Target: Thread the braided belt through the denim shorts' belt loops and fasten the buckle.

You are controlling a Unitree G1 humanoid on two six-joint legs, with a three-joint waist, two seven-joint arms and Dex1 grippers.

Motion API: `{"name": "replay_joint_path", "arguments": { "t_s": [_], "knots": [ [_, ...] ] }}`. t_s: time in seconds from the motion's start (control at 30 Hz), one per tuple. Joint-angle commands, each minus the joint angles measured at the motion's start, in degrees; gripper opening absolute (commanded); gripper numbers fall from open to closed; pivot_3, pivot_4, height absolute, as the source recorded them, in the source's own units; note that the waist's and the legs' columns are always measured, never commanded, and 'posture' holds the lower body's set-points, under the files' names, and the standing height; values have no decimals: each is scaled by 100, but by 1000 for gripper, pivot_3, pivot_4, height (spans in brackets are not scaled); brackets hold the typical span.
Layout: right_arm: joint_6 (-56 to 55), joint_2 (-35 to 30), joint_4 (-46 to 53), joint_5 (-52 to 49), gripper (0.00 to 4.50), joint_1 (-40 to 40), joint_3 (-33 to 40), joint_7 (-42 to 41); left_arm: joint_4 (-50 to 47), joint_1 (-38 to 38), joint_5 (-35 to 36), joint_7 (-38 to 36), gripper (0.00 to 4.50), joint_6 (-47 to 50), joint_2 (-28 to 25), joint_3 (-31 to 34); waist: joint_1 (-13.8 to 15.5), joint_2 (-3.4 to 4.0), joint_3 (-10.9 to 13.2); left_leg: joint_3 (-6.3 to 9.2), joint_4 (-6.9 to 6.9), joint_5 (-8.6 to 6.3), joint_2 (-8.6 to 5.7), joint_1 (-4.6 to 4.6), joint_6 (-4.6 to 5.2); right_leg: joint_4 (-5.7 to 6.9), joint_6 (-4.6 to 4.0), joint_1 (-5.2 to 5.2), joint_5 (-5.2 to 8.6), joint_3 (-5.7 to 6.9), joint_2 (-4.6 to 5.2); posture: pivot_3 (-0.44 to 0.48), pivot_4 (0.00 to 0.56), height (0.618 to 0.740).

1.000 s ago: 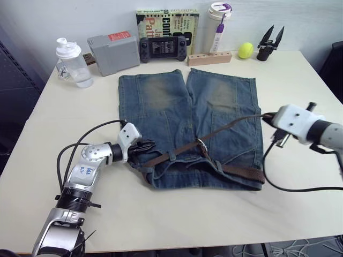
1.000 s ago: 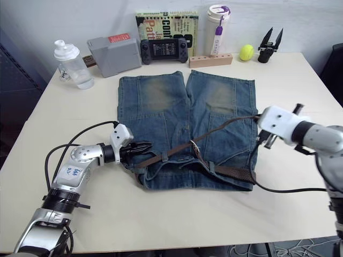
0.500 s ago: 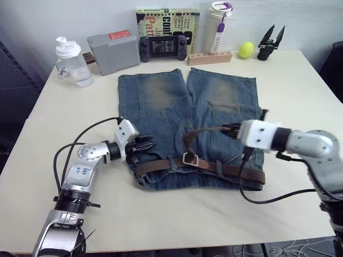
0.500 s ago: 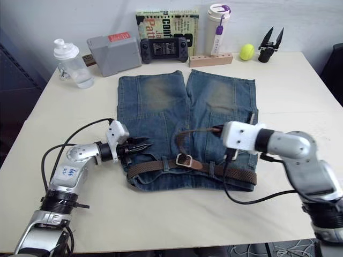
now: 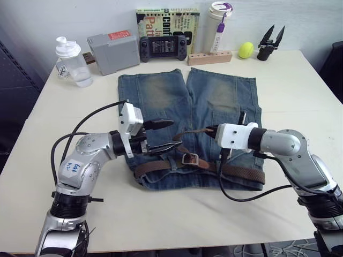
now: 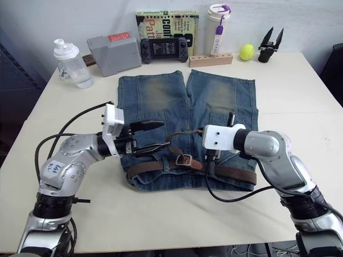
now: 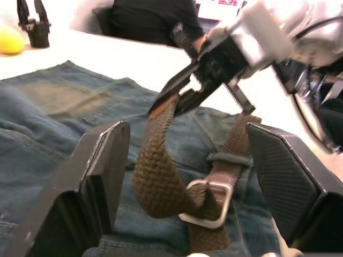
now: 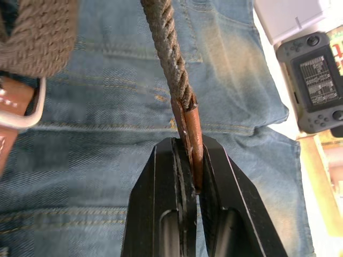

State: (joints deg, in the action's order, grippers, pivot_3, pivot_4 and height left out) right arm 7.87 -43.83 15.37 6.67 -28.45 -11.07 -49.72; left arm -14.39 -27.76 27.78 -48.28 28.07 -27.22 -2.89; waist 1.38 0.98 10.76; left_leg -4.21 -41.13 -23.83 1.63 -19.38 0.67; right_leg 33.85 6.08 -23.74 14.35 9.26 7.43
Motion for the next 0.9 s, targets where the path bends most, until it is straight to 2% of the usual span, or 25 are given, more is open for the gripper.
{"name": "replay_joint_path", "arguments": {
  "t_s": [0.03, 0.13, 0.17, 0.2, 0.23, 0.27, 0.47, 0.7, 0.77, 0.8, 0.9],
  "knots": [
    [-49, 72, 258, -87, 0, -61, 51, -37, 284, -232, -533, 209, 3782, -476, 139, -253, -3, 0, 0, 0, 0, 0, -1, 0, 0, 1, 0, 0, 0, 0, 0, 0, 150, 722],
    [-28, 108, 306, -96, 0, -48, 59, -68, 543, -298, -763, 232, 3782, -703, 200, -359, -10, 0, 0, -2, 2, 0, 0, 1, 0, 1, 0, 0, 0, -1, -2, 0, 150, 722],
    [-9, 121, 330, -103, 0, -48, 64, -78, 653, -309, -824, 242, 3543, -789, 229, -372, -11, 0, 0, -2, 2, 0, 1, 1, 0, 0, 0, -1, 0, -1, -3, 0, 150, 722],
    [5, 134, 346, -106, 0, -47, 70, -88, 738, -320, -863, 254, 3244, -851, 257, -374, -8, 0, 0, -3, 3, 0, 1, 1, 0, 0, 0, -1, 0, -1, -3, 0, 150, 722],
    [14, 143, 358, -106, 0, -46, 77, -97, 796, -319, -899, 255, 2727, -908, 277, -375, -7, 0, 0, -3, 3, 0, 1, 1, 0, 0, 0, -1, 0, -1, -3, 0, 150, 722],
    [21, 146, 367, -109, 0, -42, 89, -103, 824, -313, -920, 253, 2583, -948, 292, -378, -5, 0, 0, -3, 2, 0, 1, 1, 0, 0, 0, -1, 0, -1, -3, 0, 150, 722],
    [111, 144, 406, -143, 0, -28, 122, -125, 757, -243, -946, 239, 37, -1004, 342, -399, -6, 0, 0, -2, 2, 0, 1, 0, 0, 1, 0, -1, 0, -1, -2, 0, 150, 722],
    [623, 248, 473, -252, 0, -44, 214, -56, 674, -131, -935, 278, 37, -1023, 462, -413, -5, 0, 0, -2, 2, 0, 1, 1, 0, 1, 0, -1, 0, -1, -2, 0, 150, 722],
    [979, 361, 499, -392, 886, -52, 360, 62, 664, -110, -951, 302, 0, -1029, 485, -404, -4, 0, 0, -2, 2, 0, 1, 0, 0, 1, 0, -1, 0, -1, -1, 0, 150, 722],
    [1146, 379, 524, -466, 1114, -47, 414, 67, 655, -102, -957, 307, 0, -1030, 493, -402, -3, 0, 0, -2, 1, 0, 2, 0, 0, 1, 0, -1, 0, -1, -2, 0, 150, 722],
    [1630, 401, 494, -496, 2432, -34, 639, 278, 637, -87, -953, 336, 0, -1038, 531, -379, 4, 0, 0, -1, 1, 0, 1, -1, 0, 1, 0, -1, 0, 0, -1, 0, 150, 722]
  ]
}}
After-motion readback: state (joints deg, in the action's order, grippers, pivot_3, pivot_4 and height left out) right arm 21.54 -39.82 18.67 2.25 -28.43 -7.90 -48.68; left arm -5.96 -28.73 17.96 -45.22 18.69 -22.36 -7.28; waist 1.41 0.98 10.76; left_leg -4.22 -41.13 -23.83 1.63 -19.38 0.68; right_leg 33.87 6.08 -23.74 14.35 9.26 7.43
